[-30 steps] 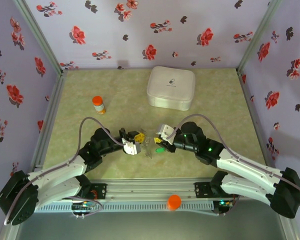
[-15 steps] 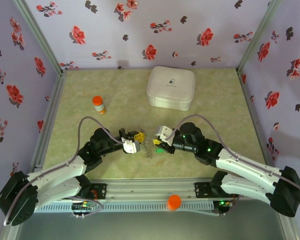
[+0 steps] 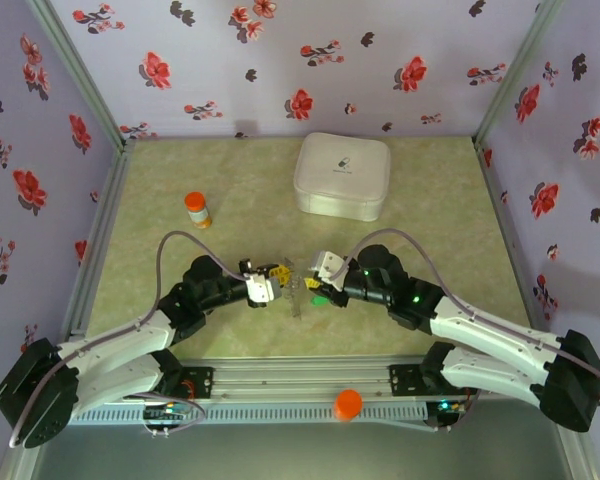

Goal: Put the keys on the keyring

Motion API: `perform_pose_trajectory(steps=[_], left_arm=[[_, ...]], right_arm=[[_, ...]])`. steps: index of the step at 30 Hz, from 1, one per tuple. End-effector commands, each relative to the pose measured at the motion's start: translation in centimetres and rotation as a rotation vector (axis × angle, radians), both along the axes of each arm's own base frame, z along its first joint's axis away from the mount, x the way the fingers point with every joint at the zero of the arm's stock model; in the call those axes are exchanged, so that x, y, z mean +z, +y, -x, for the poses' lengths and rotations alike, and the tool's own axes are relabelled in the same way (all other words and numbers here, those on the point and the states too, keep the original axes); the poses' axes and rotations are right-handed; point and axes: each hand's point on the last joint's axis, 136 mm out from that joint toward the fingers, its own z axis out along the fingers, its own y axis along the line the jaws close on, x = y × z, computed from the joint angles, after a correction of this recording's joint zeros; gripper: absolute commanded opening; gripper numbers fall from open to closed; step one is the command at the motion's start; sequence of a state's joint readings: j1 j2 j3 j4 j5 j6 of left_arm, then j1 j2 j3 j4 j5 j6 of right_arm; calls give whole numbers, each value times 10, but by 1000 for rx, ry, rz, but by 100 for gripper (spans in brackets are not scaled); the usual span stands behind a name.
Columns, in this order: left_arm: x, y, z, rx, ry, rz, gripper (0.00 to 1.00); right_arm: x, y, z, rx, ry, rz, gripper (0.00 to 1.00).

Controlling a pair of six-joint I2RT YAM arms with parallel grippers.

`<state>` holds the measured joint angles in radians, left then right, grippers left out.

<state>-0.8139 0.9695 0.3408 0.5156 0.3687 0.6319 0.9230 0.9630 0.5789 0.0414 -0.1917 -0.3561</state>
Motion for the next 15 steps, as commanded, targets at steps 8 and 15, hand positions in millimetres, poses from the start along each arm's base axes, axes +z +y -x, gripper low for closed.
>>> perform_pose_trajectory(steps=[8, 15], left_arm=[[30, 5, -23, 145, 2, 163, 0], [32, 3, -26, 151, 20, 193, 0]], right_arm=[[-10, -34, -33, -478, 331, -162, 24], [-70, -94, -42, -969, 583, -27, 28]])
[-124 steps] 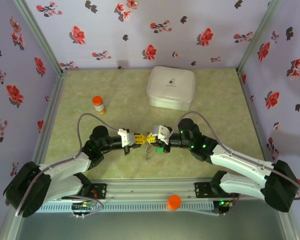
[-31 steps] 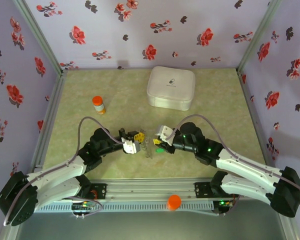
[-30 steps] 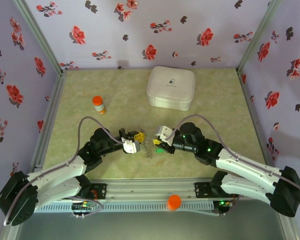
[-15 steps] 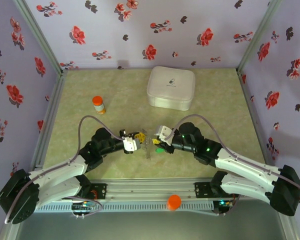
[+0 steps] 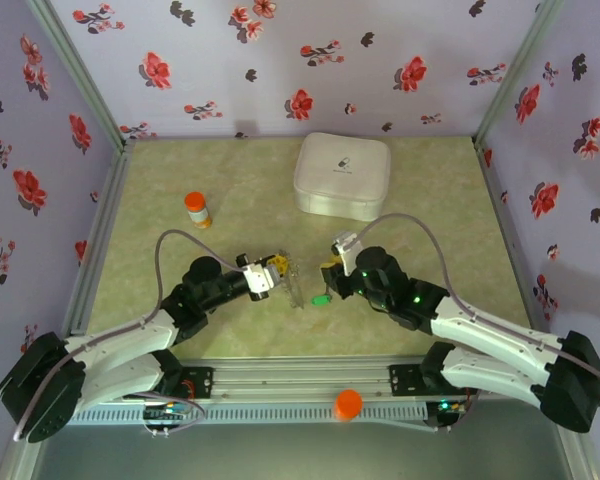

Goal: Put the keys on the keyring

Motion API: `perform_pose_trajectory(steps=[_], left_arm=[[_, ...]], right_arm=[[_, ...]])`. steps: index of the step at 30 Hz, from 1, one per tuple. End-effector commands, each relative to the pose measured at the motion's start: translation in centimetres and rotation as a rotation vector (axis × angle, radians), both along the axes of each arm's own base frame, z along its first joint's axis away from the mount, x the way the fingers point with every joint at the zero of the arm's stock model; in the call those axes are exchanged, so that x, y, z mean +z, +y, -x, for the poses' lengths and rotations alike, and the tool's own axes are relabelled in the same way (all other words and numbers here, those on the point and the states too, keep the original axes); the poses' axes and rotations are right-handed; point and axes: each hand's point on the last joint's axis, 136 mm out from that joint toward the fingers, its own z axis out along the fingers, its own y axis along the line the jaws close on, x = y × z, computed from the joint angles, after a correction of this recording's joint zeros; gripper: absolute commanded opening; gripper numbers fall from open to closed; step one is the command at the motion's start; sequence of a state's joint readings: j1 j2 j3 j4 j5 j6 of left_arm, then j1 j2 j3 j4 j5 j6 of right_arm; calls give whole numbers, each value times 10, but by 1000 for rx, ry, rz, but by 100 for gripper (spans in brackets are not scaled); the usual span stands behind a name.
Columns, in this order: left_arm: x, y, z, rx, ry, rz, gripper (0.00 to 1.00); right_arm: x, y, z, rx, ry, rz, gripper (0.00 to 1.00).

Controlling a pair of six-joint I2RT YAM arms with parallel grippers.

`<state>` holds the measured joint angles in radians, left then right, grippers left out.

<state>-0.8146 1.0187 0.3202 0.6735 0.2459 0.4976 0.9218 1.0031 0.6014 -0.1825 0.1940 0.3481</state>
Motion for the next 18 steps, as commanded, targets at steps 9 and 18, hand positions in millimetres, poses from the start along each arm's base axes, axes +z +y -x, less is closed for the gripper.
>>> perform_pose_trajectory(steps=[9, 18], left_arm=[[16, 2, -1, 24, -12, 59, 0], [15, 5, 0, 30, -9, 68, 0]], right_arm=[[-73, -18, 29, -172, 430, 158, 30], [-97, 4, 27, -112, 475, 158, 35]])
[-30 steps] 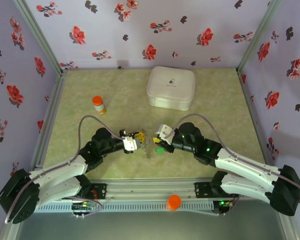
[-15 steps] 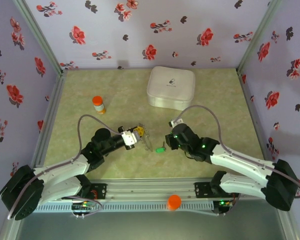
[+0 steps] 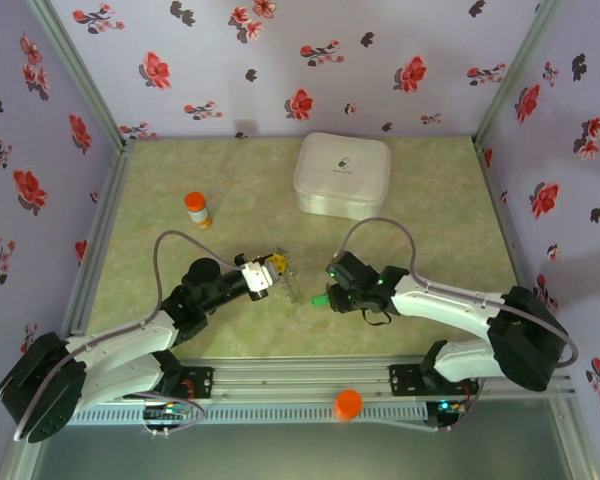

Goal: Put the keys on the keyring

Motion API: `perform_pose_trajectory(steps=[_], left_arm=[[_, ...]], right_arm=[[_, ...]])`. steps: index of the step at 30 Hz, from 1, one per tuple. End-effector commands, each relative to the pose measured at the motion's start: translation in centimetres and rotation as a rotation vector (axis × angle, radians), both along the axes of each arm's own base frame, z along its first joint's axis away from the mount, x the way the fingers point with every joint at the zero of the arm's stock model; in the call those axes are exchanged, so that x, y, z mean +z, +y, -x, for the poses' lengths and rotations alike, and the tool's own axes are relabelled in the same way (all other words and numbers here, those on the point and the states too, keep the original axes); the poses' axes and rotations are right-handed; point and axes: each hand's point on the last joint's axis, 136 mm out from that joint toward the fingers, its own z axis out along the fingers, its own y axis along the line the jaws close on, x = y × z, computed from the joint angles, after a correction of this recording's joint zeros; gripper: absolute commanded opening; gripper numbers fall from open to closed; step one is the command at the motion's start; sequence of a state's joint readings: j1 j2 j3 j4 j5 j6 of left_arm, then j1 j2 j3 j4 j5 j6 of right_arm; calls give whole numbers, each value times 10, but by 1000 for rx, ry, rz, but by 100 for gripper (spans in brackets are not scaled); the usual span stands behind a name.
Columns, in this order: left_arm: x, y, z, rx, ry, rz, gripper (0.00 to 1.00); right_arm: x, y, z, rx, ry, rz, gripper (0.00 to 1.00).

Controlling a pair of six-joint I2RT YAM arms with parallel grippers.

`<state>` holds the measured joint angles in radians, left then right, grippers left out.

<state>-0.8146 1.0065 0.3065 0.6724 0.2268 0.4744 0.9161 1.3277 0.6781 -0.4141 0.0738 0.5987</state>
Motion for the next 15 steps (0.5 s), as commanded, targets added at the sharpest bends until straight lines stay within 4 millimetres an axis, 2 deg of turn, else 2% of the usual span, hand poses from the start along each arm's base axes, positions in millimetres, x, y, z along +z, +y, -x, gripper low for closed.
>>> perform_pose_trajectory(steps=[1, 6, 15], left_arm=[[18, 1, 1, 9, -30, 60, 0], [18, 1, 1, 7, -33, 60, 0], [19, 1, 1, 5, -37, 58, 0]], right_arm=[[0, 18, -6, 10, 13, -41, 35], [-8, 22, -8, 23, 16, -3, 33], [-16, 23, -10, 43, 14, 53, 23]])
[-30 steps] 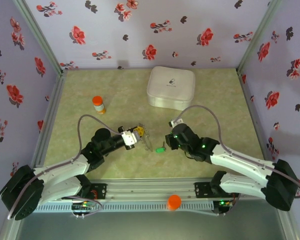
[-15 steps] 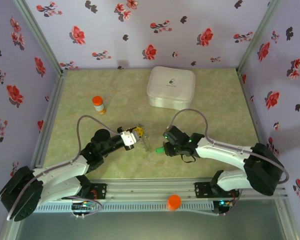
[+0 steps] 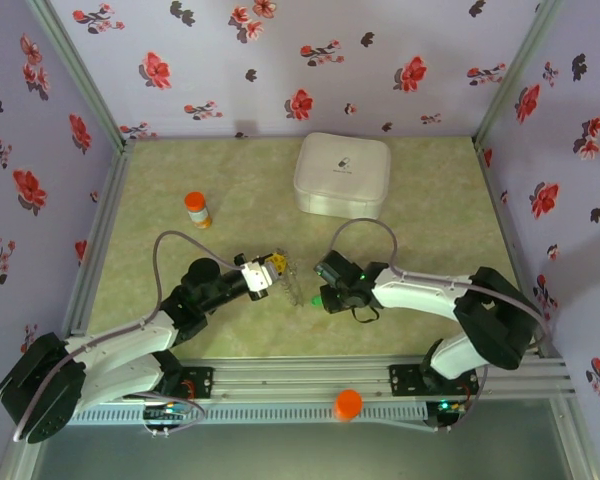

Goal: Put the keys on the keyring

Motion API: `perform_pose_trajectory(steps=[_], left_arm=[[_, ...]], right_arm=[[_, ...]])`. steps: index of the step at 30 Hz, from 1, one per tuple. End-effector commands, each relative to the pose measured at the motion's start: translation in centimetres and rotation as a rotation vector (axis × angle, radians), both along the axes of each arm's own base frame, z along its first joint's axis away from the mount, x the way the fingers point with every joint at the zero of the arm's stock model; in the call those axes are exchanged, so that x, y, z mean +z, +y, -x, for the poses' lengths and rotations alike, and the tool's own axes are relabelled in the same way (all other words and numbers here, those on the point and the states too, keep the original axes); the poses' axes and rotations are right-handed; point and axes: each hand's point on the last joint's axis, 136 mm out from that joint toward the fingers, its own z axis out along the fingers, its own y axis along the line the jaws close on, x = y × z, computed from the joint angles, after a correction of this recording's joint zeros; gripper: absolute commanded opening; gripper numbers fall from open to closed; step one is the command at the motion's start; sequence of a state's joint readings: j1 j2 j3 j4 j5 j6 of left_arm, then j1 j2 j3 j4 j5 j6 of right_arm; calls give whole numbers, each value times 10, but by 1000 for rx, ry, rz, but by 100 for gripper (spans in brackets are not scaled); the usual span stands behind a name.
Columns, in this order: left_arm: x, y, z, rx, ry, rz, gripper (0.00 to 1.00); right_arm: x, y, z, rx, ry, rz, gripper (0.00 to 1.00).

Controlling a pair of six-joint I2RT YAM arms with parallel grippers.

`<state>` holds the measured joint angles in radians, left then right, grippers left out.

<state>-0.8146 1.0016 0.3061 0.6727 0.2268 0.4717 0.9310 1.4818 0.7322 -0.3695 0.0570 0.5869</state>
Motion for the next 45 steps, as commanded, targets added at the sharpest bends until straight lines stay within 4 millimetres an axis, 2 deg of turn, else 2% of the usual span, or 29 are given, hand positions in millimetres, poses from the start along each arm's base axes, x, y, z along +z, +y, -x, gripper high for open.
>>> perform_pose_trajectory(steps=[1, 10, 24, 31, 33, 37, 45], left_arm=[[17, 0, 1, 5, -36, 52, 0], [16, 1, 1, 5, -40, 45, 0], [16, 1, 2, 4, -44, 38, 0], [16, 2, 2, 5, -48, 33, 0], [17, 2, 3, 5, -49, 34, 0], [19, 3, 3, 4, -46, 33, 0], [25, -2, 15, -60, 46, 25, 0]], right_arm=[[4, 6, -6, 15, -27, 17, 20], [7, 6, -4, 26, -34, 24, 11], [4, 3, -3, 21, -27, 42, 11], [11, 4, -4, 37, -46, 33, 1], [19, 4, -5, 51, -69, 21, 0], [45, 4, -7, 117, -152, -20, 0], [126, 11, -2, 387, -463, -185, 0]])
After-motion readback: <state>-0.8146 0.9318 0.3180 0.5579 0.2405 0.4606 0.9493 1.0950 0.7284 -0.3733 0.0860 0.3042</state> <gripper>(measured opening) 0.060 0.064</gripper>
